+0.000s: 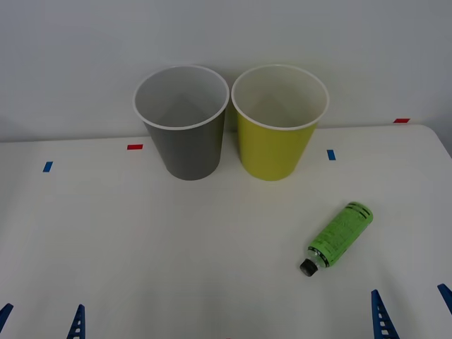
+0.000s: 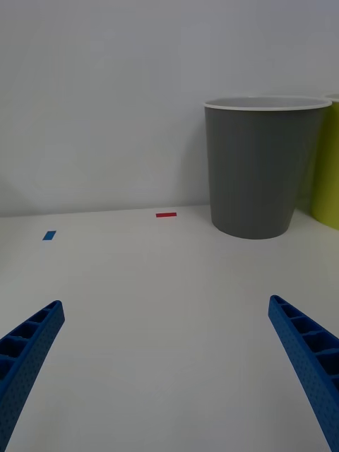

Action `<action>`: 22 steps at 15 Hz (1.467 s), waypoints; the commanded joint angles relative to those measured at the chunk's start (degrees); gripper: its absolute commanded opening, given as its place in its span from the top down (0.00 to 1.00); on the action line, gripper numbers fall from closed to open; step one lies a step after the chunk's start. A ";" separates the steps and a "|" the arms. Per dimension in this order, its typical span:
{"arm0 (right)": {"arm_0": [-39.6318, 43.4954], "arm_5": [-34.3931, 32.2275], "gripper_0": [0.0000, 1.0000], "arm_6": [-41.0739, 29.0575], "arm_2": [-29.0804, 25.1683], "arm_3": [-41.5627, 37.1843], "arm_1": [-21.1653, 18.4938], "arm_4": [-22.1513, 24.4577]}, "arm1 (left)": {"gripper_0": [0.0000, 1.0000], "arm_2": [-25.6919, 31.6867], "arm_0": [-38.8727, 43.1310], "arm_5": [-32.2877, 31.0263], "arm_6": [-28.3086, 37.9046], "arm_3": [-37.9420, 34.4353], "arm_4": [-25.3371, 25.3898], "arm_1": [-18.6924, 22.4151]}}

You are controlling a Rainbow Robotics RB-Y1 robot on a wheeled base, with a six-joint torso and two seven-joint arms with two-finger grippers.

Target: Put cans in the gray bin and PET bottles in the light green bin.

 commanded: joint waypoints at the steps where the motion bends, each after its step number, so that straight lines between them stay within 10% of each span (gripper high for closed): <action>1: 0.00 0.00 0.00 0.00 0.00 0.00 0.00 0.00 | 0.00 0.00 0.00 0.00 0.00 0.00 0.00 0.00; 22: 0.00 0.00 0.00 0.00 0.00 0.00 0.00 0.00 | 0.00 0.00 0.00 0.00 0.00 0.00 0.00 0.00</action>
